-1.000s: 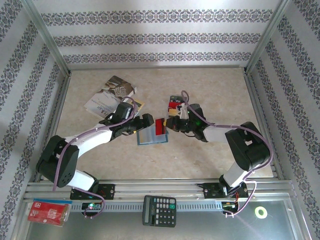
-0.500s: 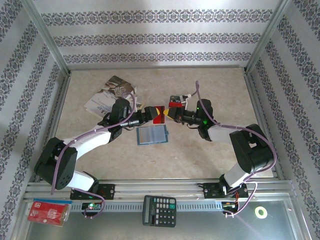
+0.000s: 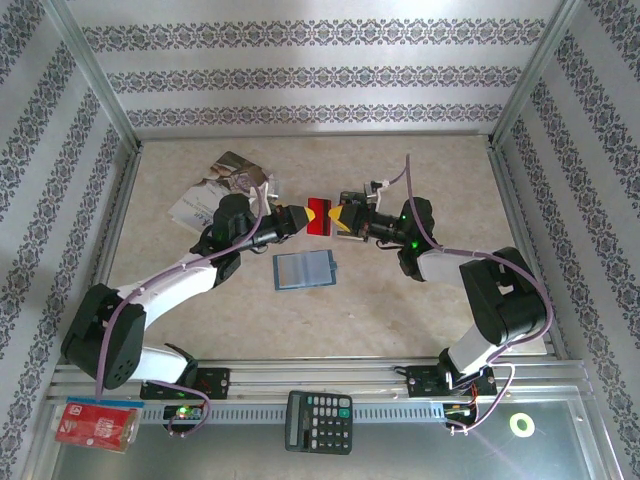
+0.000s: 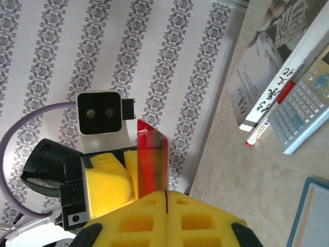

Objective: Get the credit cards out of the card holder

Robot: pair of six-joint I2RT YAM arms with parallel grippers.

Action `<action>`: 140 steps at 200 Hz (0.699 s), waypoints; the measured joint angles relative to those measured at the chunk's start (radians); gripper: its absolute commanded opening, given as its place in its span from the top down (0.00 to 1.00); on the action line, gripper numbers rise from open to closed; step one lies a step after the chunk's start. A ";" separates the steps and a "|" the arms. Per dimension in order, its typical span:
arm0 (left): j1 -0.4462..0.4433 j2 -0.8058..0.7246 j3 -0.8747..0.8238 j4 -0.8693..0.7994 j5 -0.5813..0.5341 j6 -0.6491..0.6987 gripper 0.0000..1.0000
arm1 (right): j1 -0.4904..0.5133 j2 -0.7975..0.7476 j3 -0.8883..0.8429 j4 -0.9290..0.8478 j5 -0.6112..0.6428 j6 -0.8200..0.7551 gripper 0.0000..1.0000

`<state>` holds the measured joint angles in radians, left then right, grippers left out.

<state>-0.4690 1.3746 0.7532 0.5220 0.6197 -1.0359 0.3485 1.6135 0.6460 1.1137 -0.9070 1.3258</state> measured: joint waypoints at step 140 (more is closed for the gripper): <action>0.000 0.028 -0.001 0.043 -0.026 -0.009 1.00 | 0.016 0.060 0.026 0.105 0.000 0.069 1.00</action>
<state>-0.4686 1.4025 0.7521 0.5655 0.5941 -1.0447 0.3645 1.6730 0.6716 1.2190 -0.9066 1.3945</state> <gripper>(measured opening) 0.042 0.059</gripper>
